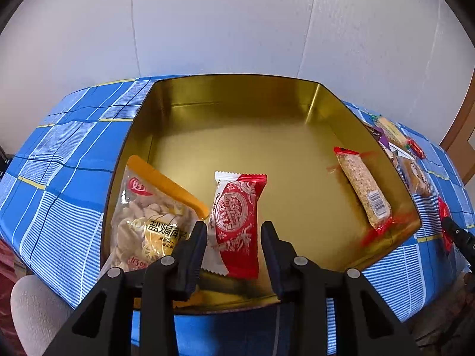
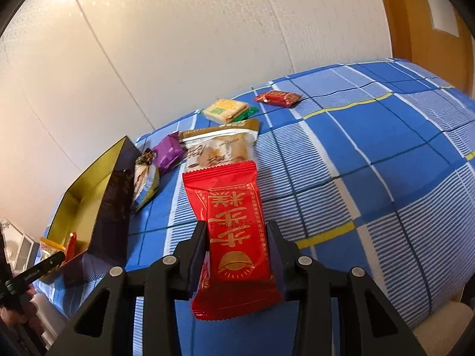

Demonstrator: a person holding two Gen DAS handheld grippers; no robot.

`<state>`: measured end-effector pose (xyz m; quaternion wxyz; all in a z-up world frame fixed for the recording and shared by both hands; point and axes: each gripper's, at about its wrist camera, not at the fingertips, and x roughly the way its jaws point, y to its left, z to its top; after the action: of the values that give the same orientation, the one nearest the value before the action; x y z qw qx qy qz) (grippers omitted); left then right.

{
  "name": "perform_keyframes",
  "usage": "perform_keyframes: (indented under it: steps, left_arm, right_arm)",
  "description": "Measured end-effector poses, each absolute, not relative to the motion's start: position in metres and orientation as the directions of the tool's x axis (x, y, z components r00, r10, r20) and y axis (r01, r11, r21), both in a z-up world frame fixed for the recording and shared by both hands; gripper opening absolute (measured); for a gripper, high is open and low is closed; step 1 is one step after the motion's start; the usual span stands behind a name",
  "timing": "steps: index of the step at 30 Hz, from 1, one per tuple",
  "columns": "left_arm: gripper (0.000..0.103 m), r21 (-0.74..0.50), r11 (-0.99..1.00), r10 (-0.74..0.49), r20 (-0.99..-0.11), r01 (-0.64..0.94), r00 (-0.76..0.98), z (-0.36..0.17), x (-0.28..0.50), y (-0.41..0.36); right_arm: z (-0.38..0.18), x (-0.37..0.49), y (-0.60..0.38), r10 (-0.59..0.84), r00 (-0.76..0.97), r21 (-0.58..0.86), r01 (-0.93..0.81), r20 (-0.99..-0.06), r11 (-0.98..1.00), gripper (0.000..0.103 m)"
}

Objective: Organize snacks
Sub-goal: 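Lower the red-and-white packet into the tray with the left gripper while the right drops the red packet there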

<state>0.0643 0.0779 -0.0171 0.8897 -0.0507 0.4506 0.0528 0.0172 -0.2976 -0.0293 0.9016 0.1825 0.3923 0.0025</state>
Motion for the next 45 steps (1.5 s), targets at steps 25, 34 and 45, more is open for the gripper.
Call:
perform_keyframes:
  steps: [25, 34, 45]
  left_arm:
    - [0.038, -0.051, 0.987, 0.05, -0.804, -0.153, 0.592, -0.004, 0.04, 0.072]
    - [0.038, -0.059, 0.985, 0.056, -0.783, -0.163, 0.62, 0.002, 0.032, 0.066]
    - [0.038, -0.072, 0.978, 0.064, -0.791, -0.195, 0.609, -0.003, 0.033, 0.072]
  right_arm:
    - [0.027, 0.053, -0.152, 0.372, 0.649, 0.331, -0.191, -0.664, 0.924, 0.04]
    - [0.013, 0.085, -0.104, 0.423, 0.586, 0.347, -0.244, -0.692, 0.906, 0.04]
    - [-0.016, 0.112, -0.071, 0.327, 0.532, 0.221, -0.253, -0.782, 0.942, 0.04]
